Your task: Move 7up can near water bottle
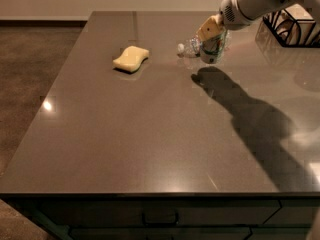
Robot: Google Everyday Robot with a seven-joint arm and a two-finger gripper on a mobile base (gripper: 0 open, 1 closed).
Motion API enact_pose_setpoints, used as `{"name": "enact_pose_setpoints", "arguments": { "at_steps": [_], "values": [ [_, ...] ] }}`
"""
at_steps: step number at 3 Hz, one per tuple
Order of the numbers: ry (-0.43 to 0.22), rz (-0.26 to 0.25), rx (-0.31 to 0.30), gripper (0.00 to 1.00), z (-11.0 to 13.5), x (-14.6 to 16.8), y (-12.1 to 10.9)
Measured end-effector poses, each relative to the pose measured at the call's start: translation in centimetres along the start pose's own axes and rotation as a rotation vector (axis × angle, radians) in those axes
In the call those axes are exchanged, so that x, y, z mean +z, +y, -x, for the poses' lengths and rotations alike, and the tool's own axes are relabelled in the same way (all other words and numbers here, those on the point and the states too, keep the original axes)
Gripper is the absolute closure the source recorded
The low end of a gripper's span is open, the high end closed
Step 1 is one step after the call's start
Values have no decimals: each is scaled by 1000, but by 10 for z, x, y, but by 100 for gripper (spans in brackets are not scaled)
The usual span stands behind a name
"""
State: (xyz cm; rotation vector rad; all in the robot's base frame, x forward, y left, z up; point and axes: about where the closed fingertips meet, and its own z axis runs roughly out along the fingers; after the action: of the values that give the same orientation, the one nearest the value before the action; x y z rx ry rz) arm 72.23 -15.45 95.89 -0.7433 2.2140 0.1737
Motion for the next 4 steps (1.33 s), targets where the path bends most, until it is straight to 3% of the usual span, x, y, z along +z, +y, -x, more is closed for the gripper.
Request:
{"name": "enact_pose_setpoints", "arguments": {
  "at_steps": [2,3,4],
  "values": [
    [20,-44,66,100,-9,27,-46],
    [1,-30,106,82,-13,43,-57],
    [-3,-15,137,51,-13,59,-64]
  ]
}}
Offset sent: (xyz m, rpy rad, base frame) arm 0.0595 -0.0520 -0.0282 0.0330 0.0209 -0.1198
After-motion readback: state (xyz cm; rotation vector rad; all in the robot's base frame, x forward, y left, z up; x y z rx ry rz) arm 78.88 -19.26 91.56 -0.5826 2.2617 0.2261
